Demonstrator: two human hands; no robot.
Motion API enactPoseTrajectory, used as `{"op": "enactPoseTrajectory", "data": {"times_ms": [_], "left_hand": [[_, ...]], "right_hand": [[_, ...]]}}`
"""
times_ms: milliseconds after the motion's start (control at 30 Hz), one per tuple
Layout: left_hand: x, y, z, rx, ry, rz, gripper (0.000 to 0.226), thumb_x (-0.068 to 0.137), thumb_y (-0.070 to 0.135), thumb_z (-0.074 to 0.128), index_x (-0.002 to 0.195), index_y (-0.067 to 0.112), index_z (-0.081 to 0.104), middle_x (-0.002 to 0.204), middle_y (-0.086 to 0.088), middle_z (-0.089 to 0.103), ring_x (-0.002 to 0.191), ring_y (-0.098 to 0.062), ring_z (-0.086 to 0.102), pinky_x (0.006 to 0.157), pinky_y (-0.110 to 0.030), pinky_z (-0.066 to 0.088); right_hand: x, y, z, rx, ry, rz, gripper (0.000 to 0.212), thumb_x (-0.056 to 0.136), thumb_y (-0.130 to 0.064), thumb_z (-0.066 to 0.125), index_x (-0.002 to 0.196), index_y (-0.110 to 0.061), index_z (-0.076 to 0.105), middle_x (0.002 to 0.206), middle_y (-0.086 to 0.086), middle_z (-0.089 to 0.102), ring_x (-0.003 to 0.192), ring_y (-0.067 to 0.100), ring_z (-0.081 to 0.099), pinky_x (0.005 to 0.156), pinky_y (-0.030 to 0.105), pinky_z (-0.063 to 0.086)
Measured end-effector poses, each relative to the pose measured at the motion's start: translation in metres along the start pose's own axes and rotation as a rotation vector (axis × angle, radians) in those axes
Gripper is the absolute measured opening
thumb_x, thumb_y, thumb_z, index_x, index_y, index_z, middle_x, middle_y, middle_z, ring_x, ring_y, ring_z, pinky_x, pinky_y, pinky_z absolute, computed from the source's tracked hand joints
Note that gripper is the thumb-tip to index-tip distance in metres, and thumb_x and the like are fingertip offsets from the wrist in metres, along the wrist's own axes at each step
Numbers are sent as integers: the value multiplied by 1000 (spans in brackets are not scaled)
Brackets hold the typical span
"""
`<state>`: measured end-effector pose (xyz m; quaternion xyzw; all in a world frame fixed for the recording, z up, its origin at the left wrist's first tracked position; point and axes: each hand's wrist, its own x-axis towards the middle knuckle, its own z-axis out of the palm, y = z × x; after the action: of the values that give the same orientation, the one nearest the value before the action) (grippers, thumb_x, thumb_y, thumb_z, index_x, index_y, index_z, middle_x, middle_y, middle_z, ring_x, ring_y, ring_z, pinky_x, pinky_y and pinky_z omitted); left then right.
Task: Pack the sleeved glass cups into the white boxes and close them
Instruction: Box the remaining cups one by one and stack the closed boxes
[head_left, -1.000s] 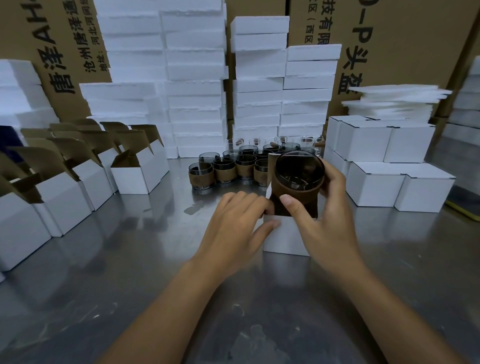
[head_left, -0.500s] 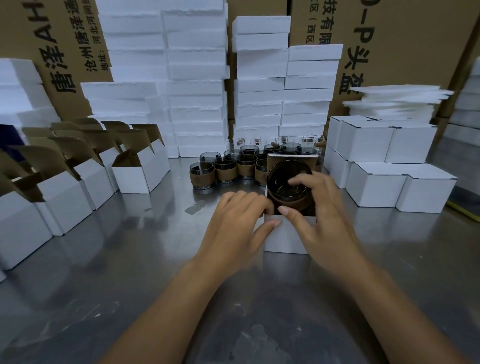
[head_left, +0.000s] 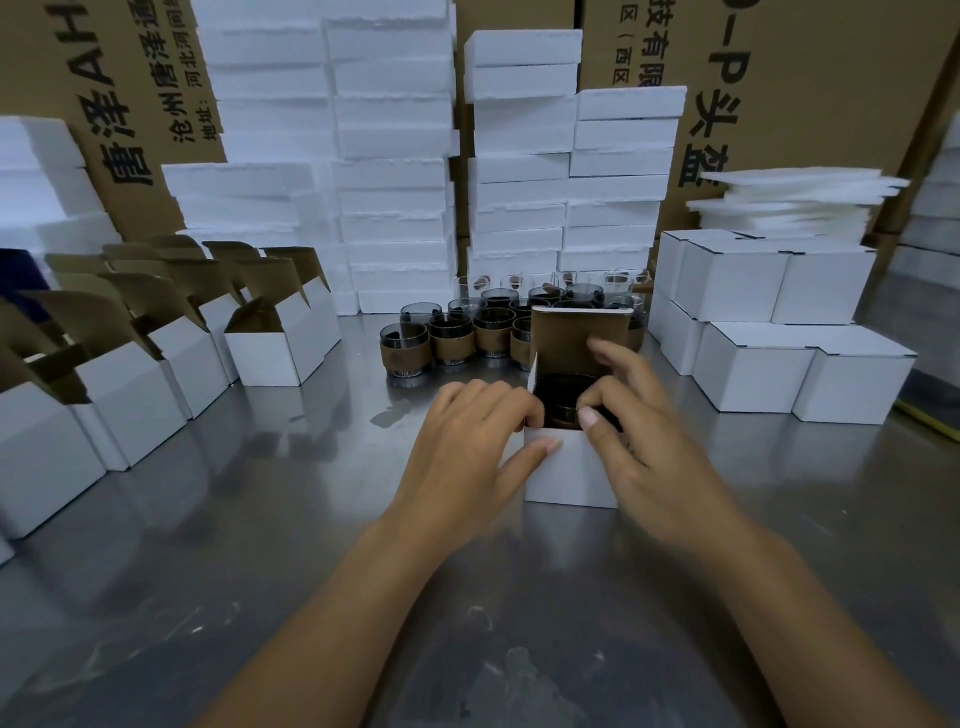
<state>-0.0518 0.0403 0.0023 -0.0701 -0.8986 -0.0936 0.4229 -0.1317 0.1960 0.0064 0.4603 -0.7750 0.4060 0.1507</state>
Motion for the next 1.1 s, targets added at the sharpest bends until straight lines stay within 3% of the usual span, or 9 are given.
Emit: {"op": "enactPoseTrajectory", "data": {"times_ms": [133,300,400,500,600,667,733,967,1100], "left_hand": [[-1,-1,2,-4,1,2,24,89,38,52,87,16,60,80,5,58,76,-13,51,76,-28,35],[-2,-3,3,-8,6,6,22,89,38,51,90,18,61,82,6,58,79,-9,48,77,-24,33],[-1,0,0,-170,14,-109,23,90,42,49,110,31,55,87,17,52,85,-1,48,75,-18,36],[0,4,-2,-444,1,-324,24,92,45,45,114,55,42,95,20,52,95,5,49,77,-6,39],[-2,4,0,-599,-83,-429,25,93,52,34,112,54,50,109,19,50,102,10,47,80,2,32],[-4,4,2,-625,-138,-428,34,90,57,30,112,50,55,114,15,49,105,10,46,83,1,31],[-6,3,3,-617,-169,-422,37,90,57,30,112,46,57,116,13,49,108,10,46,84,1,31],[-4,2,1,-557,-162,-413,28,93,49,33,101,47,60,110,17,51,105,10,47,83,2,29],[-1,2,1,-681,-152,-491,19,96,28,48,95,40,63,112,17,53,100,11,51,91,-14,37]], "right_hand": [[0,2,0,-45,-23,-29,19,97,-23,40,80,-23,48,147,-19,21,131,-12,19,96,-1,13],[-1,-1,-1,-134,13,-53,26,98,-27,40,75,-26,53,151,-8,28,137,7,27,109,34,27],[0,-6,3,67,271,7,22,94,-25,39,106,-26,58,136,-18,39,128,-5,32,102,10,25],[3,-4,4,315,444,201,23,95,-21,45,116,-30,47,119,-23,47,116,-11,41,98,11,31],[9,1,4,510,369,455,36,92,-16,56,125,-25,44,121,-10,51,109,-1,50,94,14,37],[11,3,5,619,276,538,41,92,-14,57,130,-21,44,112,-10,56,92,-9,56,74,1,40],[11,5,7,652,217,559,41,92,-13,56,130,-22,46,102,-15,58,77,-15,58,61,2,43],[14,9,7,695,186,501,46,91,-4,53,120,-40,51,86,-15,70,74,-8,64,59,8,46],[13,11,9,699,186,442,42,92,-2,52,102,-43,52,78,-25,69,75,-8,64,61,7,46]]}}
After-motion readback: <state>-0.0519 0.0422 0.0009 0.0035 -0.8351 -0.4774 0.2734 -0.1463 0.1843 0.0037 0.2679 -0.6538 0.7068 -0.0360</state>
